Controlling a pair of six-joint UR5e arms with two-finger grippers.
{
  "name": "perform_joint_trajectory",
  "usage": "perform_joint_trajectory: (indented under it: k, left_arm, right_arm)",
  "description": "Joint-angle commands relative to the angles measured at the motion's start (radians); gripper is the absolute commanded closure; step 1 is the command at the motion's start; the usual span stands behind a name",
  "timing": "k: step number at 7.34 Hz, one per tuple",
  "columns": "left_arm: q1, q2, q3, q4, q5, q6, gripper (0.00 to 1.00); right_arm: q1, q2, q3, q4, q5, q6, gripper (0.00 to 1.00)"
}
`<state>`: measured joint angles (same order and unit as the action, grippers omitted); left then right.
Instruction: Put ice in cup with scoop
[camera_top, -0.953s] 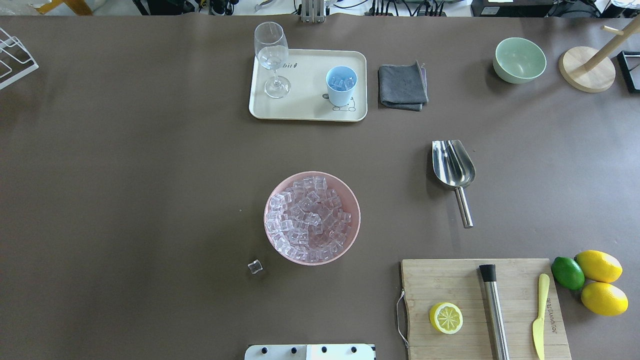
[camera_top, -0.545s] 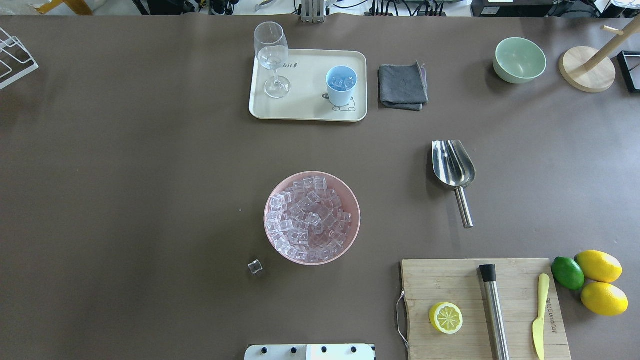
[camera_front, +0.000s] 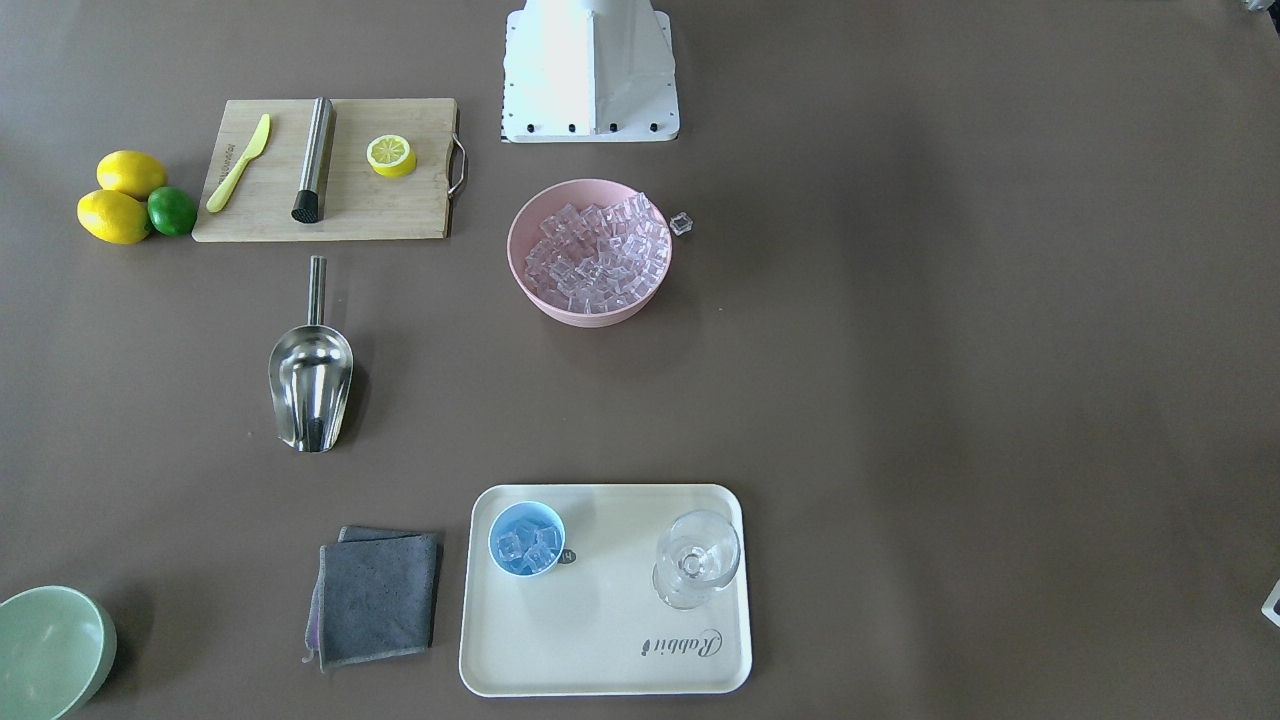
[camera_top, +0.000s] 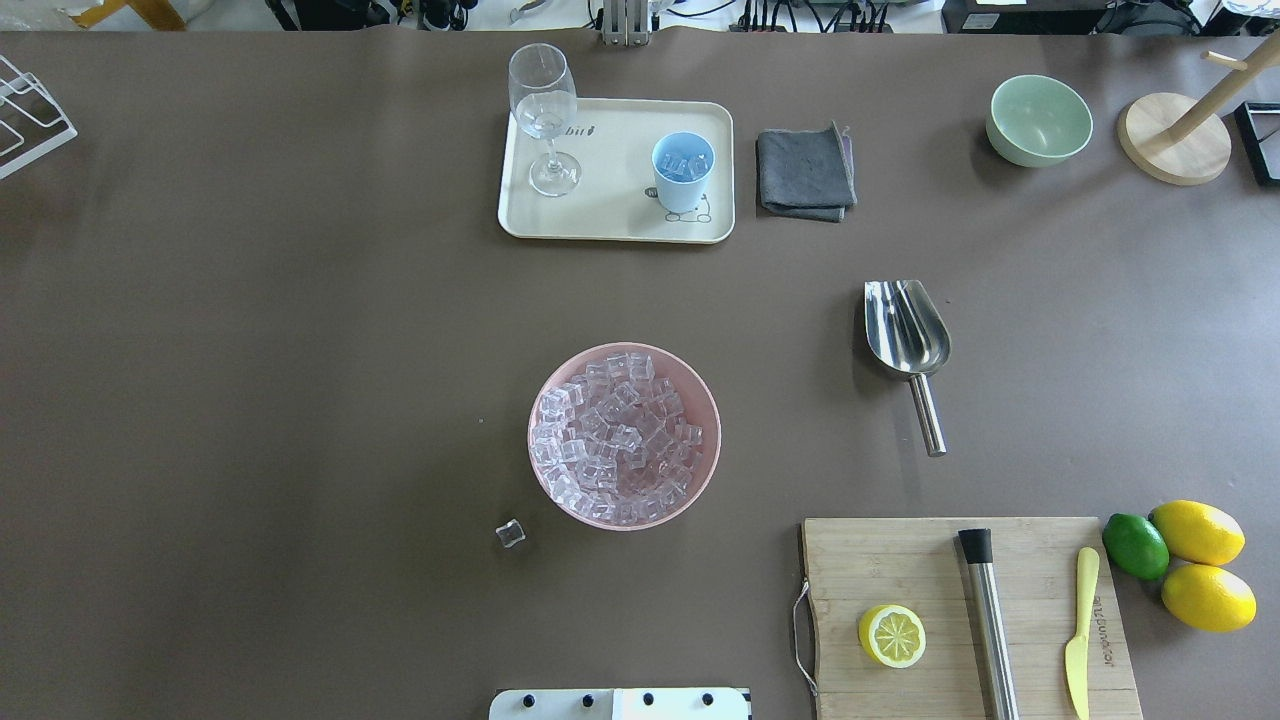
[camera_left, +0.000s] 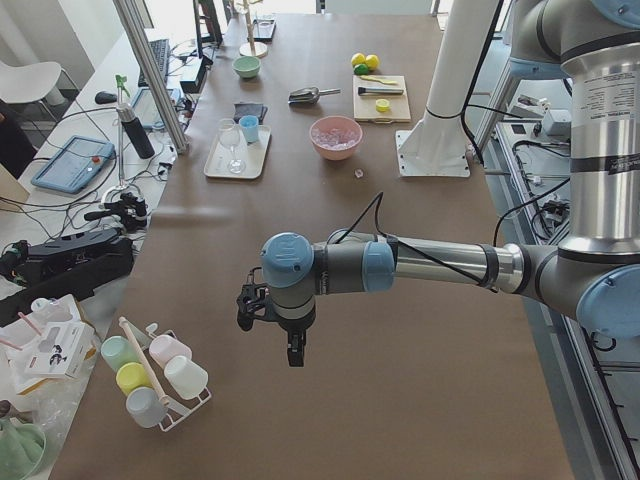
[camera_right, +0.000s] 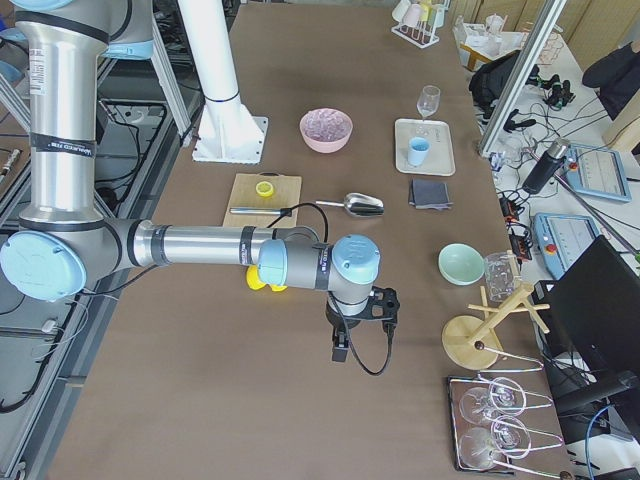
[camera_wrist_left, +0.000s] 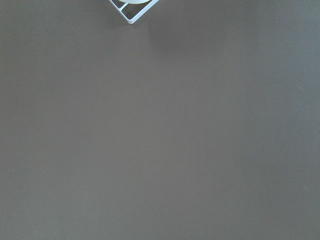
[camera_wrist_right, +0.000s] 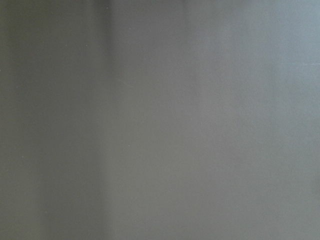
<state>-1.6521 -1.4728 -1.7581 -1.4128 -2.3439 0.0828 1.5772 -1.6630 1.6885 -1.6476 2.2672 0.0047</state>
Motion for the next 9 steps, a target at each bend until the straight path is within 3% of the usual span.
perform_joint_trajectory:
  k: [1, 3, 9]
  left_arm:
    - [0.002, -0.001, 0.0, 0.0, 0.0, 0.0, 0.02]
    - [0.005, 0.002, 0.0, 0.0, 0.0, 0.0, 0.02]
    - [0.003, -0.001, 0.002, 0.0, 0.0, 0.0, 0.02]
  right_arm:
    - [0.001, 0.015, -0.028, 0.046, -0.006, 0.0, 0.0]
    - [0.001, 0.0, -0.09, 0.173, -0.006, -0.002, 0.0]
    - [0.001, -0.009, -0.104, 0.173, 0.0, -0.009, 0.0]
